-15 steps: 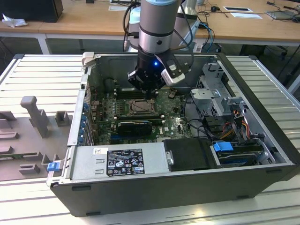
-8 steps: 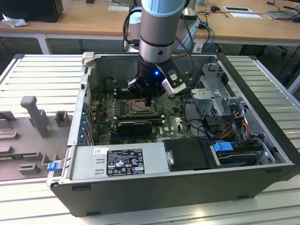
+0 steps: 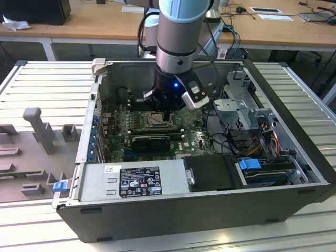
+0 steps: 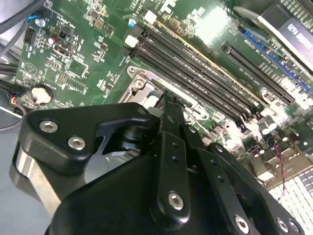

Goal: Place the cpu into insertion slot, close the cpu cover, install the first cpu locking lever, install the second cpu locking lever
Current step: 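Install the second cpu locking lever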

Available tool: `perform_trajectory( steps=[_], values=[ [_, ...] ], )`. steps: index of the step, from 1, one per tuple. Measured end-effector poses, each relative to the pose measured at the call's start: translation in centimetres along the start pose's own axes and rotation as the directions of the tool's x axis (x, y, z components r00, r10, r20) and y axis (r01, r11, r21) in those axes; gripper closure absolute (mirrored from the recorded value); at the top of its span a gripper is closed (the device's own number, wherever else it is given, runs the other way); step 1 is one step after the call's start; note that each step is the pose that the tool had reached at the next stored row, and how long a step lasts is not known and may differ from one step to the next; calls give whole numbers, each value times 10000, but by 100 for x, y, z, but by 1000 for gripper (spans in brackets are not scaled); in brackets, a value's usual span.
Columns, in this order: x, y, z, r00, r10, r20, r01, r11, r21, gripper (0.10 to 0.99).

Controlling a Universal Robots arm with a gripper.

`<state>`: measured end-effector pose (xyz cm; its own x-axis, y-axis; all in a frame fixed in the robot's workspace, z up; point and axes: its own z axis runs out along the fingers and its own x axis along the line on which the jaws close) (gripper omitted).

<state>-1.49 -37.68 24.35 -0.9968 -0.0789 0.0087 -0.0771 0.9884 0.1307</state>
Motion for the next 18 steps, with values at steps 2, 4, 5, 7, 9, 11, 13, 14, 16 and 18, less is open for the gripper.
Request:
perform_trajectory(
  steps=[2, 4, 5, 7, 9, 11, 13, 14, 16, 18],
  values=[
    [9, -44, 5, 10000, 2, -16, -2, 10000, -81, 980],
    [113, -76, 21, 10000, -8, -14, 8, 9999, -127, 980],
    [179, -75, 31, 10000, -14, -13, 14, 9999, -141, 980],
    [266, -70, 40, 10000, -24, -11, 23, 9998, -180, 980],
    [345, -69, 63, 10000, -21, -9, 21, 9998, -201, 980],
    [385, -72, 93, 10000, -24, -9, 24, 9998, -216, 980],
    [423, -73, 119, 10000, -25, -8, 25, 9997, -239, 980],
    [443, -74, 139, 10000, -25, -6, 25, 9997, -247, 980],
    [450, -78, 178, 10000, -25, -7, 25, 9997, -249, 980],
    [449, -85, 228, 10000, -27, -7, 27, 9997, -251, 980]
  ],
)
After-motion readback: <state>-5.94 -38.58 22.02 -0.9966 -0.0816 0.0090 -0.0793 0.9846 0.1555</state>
